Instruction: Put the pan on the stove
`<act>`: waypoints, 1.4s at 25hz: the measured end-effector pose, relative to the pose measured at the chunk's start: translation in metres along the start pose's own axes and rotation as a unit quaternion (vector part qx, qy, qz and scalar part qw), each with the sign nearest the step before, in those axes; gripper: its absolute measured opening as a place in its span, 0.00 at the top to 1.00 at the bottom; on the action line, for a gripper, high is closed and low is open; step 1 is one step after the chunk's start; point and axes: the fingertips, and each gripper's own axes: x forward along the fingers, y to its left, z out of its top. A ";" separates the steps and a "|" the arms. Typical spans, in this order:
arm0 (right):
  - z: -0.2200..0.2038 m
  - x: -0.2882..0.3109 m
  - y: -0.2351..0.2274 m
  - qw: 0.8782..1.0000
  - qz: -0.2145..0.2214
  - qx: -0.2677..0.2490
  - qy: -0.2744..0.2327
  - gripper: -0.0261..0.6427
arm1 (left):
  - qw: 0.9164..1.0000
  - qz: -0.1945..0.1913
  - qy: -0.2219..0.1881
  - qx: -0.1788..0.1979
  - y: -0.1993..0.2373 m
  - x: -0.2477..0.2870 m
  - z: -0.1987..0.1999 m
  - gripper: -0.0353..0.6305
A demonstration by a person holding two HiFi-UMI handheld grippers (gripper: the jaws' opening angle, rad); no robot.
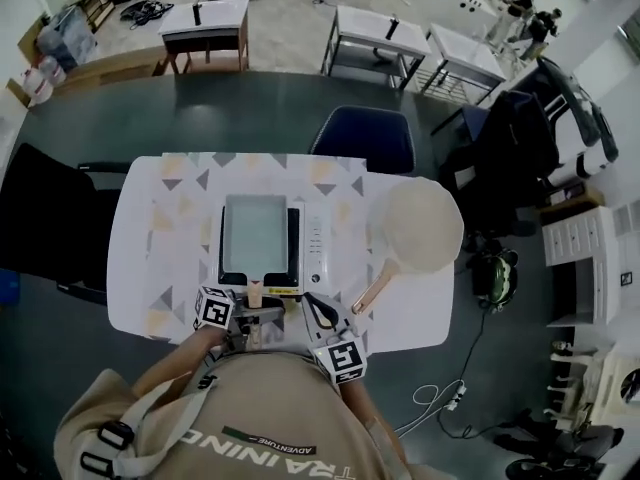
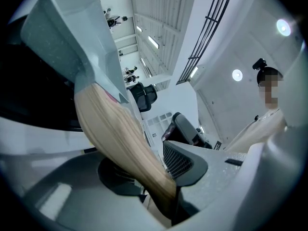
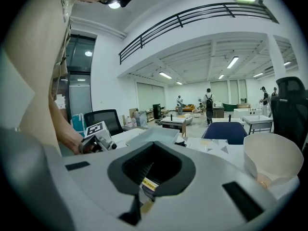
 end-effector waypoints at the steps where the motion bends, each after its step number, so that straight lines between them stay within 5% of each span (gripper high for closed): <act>1: 0.001 -0.002 0.002 1.000 0.001 -0.001 0.002 0.96 | 1.000 0.002 -0.004 -0.004 -0.002 -0.001 0.000 0.73; 35: 0.003 -0.030 0.010 1.000 0.013 0.003 -0.007 0.96 | 1.000 -0.001 0.011 0.003 -0.016 -0.001 -0.018 0.77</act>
